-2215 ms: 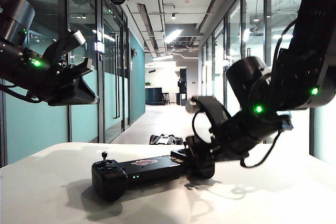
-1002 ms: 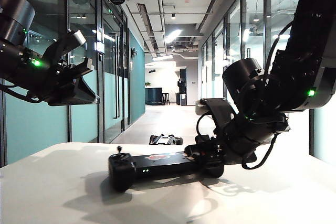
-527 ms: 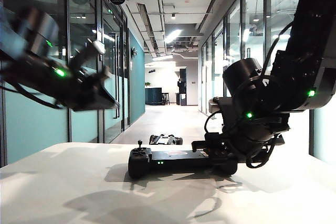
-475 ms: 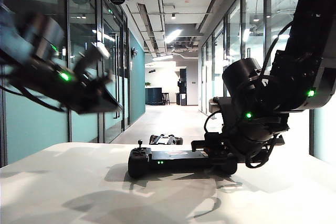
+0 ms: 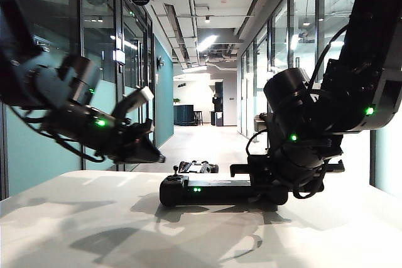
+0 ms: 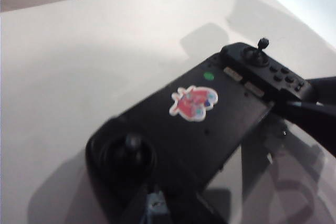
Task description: Push the left joystick on the remote control sitting on the white table forward to make the robot dog walk in a straight line until it approaches the door.
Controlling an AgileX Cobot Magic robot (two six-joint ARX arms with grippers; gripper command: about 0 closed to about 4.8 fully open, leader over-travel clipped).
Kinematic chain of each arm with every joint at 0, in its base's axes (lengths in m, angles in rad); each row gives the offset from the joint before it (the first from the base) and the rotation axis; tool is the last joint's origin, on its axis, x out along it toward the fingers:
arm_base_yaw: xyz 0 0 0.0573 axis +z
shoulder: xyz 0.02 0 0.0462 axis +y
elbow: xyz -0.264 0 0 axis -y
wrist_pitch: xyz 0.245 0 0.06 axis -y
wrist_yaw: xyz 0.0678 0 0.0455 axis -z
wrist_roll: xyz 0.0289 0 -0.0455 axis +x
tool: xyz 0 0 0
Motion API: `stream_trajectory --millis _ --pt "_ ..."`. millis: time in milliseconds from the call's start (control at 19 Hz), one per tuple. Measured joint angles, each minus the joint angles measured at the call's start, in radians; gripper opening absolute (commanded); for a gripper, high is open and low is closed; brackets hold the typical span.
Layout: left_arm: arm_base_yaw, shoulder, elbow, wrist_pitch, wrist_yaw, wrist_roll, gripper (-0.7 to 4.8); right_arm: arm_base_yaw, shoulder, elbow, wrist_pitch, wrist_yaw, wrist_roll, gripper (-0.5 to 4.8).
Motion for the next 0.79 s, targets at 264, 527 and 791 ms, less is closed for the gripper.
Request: stream_trajectory --millis 264,527,791 --pt "-0.013 0.048 0.071 -0.025 0.020 0.019 -0.06 0.000 0.000 0.000 0.000 0.001 0.001 2.01" --pt "-0.021 0.103 0.152 -0.070 0.037 0.023 -0.06 0.000 0.000 0.000 0.000 0.001 0.001 2.02" --pt "-0.021 0.156 0.214 -0.085 0.038 0.023 -0.05 0.000 0.000 0.000 0.000 0.001 0.001 2.02"
